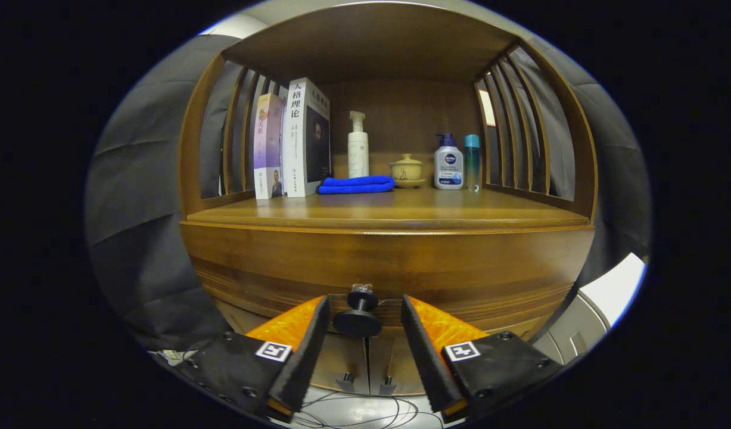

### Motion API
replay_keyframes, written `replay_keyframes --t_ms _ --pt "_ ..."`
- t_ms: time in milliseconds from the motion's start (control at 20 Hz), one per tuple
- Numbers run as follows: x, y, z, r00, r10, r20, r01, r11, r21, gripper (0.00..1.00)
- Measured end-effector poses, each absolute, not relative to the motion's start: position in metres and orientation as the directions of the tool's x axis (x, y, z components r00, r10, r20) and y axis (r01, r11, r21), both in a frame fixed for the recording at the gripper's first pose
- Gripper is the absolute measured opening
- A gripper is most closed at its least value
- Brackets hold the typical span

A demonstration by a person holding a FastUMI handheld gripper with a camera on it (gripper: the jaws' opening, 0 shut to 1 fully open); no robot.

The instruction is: Pull open the drawer, take out the items inside it, and place them on the countertop above the cabinet.

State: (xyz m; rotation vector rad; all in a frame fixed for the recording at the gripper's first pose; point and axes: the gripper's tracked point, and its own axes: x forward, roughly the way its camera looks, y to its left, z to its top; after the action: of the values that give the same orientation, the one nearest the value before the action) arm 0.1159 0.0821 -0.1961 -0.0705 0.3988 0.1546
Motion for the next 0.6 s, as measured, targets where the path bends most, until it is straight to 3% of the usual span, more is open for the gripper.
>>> replay_keyframes --t_ms 350,400,450,600 --pt "0.1185 0.0853 -0.2020 0.895 0.151 -0.420 -0.184 0.982 -0.040 0.37" --pt "0.1178 0.0851 -0.2019 0.899 0.149 -0.411 -0.181 0.983 -0.042 0.37" --pt "0.1221 0.0862 -0.2056 0.901 0.146 -0.410 -0.177 0.984 -0.038 0.25" --pt "0.1148 0.0852 -0.2034 0.904 0.140 -0.405 -0.178 0.982 -0.056 0.25"
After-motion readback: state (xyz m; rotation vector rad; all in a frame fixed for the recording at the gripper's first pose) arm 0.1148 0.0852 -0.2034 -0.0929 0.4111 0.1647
